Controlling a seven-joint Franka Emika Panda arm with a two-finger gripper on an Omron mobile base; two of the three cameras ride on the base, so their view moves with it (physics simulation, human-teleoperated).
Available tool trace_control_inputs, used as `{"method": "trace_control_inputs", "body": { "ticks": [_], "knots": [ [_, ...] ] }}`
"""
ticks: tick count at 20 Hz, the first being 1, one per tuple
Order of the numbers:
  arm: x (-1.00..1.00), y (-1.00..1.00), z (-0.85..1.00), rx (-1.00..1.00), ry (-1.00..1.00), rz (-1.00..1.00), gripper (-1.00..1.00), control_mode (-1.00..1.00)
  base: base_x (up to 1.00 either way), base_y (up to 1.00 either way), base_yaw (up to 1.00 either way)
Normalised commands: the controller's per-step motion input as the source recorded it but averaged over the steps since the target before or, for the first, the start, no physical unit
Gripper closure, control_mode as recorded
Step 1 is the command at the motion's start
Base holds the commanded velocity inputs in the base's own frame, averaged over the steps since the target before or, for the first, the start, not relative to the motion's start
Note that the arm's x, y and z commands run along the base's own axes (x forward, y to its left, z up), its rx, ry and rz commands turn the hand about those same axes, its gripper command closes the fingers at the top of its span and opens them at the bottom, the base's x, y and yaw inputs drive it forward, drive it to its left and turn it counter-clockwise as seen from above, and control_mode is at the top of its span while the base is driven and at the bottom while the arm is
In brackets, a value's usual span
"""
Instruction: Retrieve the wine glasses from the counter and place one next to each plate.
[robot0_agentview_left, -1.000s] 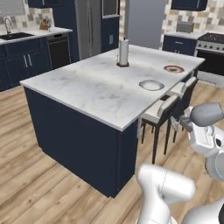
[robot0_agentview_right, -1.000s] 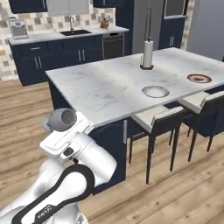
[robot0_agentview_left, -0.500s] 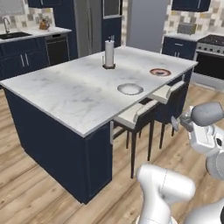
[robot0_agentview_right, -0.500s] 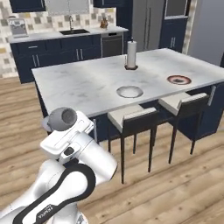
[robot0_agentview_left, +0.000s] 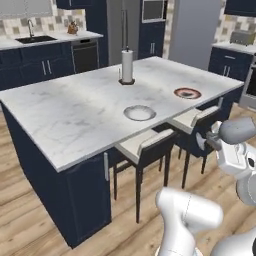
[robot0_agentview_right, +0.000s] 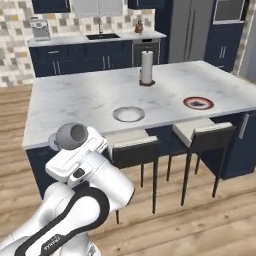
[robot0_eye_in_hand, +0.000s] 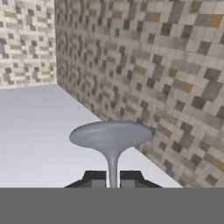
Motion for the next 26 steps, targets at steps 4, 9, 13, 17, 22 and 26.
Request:
{"method": "trace_control_inputs", "body": {
  "ticks": [4,9,13,17,22,26],
  "knots": [
    [0.00,0.00,0.00,0.00,0.00,0.00,1.00,1.00,0.46,-1.00,0.36],
    [0.00,0.00,0.00,0.00,0.00,0.00,1.00,1.00,0.44,-1.00,0.35],
    [0.00,0.00,0.00,0.00,0.00,0.00,1.00,1.00,0.68,-1.00,0.31],
    [0.00,0.00,0.00,0.00,0.00,0.00,1.00,1.00,1.00,-0.91,0.38],
    [0.00,0.00,0.00,0.00,0.00,0.00,1.00,1.00,1.00,-0.62,0.44],
    [0.00,0.00,0.00,0.00,0.00,0.00,1.00,1.00,0.70,-0.40,0.43]
  ]
}}
